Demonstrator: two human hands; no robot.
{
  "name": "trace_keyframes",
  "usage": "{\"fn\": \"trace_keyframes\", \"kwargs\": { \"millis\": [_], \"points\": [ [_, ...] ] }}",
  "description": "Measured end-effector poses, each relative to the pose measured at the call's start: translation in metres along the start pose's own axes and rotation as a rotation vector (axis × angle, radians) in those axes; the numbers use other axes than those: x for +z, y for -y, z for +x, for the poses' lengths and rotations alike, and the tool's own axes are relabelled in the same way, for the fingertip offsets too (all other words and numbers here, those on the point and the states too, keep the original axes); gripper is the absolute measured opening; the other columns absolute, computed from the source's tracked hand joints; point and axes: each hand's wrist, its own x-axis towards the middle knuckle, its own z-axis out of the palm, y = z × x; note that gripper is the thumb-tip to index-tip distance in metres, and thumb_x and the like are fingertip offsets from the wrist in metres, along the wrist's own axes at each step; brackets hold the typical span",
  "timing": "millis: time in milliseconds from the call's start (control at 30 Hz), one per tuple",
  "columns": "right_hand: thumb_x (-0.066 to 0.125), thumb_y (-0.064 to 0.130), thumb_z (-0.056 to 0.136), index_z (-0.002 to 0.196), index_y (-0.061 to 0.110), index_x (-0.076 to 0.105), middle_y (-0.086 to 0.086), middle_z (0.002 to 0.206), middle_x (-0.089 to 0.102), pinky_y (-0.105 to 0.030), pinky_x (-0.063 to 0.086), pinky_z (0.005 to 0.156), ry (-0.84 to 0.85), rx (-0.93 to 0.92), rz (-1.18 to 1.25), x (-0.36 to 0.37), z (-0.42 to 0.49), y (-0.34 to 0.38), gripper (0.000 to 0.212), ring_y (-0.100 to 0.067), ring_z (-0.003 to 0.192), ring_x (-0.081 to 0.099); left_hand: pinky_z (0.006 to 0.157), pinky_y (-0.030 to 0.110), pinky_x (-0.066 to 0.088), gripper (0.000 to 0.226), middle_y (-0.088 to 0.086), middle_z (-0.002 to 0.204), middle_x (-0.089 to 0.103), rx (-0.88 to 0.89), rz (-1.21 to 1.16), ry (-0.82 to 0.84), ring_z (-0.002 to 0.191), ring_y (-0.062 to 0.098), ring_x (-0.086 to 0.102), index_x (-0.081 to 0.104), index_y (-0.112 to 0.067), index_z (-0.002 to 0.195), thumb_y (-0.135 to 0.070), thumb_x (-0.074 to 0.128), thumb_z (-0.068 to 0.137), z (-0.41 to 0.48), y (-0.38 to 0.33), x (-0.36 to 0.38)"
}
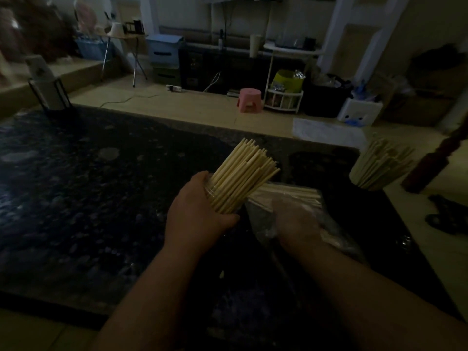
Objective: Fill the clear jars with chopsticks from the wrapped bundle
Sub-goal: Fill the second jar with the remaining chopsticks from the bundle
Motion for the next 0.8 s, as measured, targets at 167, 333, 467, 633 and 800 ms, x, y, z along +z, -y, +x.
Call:
{"fn": "trace_keyframes", "kwargs": {
  "millis": [167,333,467,633,800],
  "points": [
    [0.04,0.041,0.098,0.137,0.012,0.044,-0.015,0.14,0.047,-0.037,0.039,0.102,0.166,-0.021,-0.078,-0.003,-0.04,0.002,0.049,-0.033,0.125,0.048,0.084,0.029,0.044,0.098,-0.004,0.124,0.052,0.0,0.032,0.001,0.102,0.009,0.048,0.037,-0.027,0.142,-0.035,0.088,0.058,-0.005,-0.002,-0.003],
    [0.043,0.027,0.099,0.128,0.016,0.052,-0.011,0.133,0.054,-0.033,0.042,0.1,0.185,-0.05,-0.099,-0.001,-0.076,-0.011,0.033,-0.029,0.119,0.054,0.093,0.038,0.047,0.102,0.0,0.13,0.052,0.002,0.093,0.008,0.113,0.018,0.051,0.034,-0.025,0.144,-0.036,0.088,0.058,-0.015,-0.01,-0.004],
    [0.046,0.029,0.097,0.146,0.025,0.034,-0.011,0.144,0.045,-0.039,0.036,0.106,0.209,-0.084,-0.201,-0.009,-0.094,-0.022,0.05,-0.03,0.128,0.047,0.094,0.038,0.046,0.103,0.002,0.131,0.052,0.018,0.136,0.012,0.115,0.021,0.052,0.035,-0.023,0.145,-0.035,0.088,0.058,-0.024,-0.014,-0.003],
    [0.046,0.039,0.09,0.121,0.034,0.053,-0.006,0.121,0.061,-0.044,0.047,0.094,0.123,-0.119,-0.09,-0.031,-0.114,-0.021,0.031,-0.03,0.107,0.059,0.095,0.038,0.045,0.107,0.003,0.134,0.051,0.037,0.182,0.005,0.119,0.022,0.051,0.034,-0.021,0.146,-0.038,0.088,0.056,-0.037,-0.016,-0.002],
    [0.045,0.045,0.089,0.102,0.025,0.06,-0.002,0.106,0.066,-0.03,0.039,0.07,-0.098,-0.274,-0.168,-0.065,-0.131,-0.017,0.028,-0.026,0.099,0.062,0.099,0.041,0.043,0.111,0.003,0.135,0.049,-0.014,0.186,-0.008,0.121,0.02,0.048,0.031,-0.021,0.148,-0.04,0.089,0.055,-0.045,-0.016,-0.002]
  ]
}}
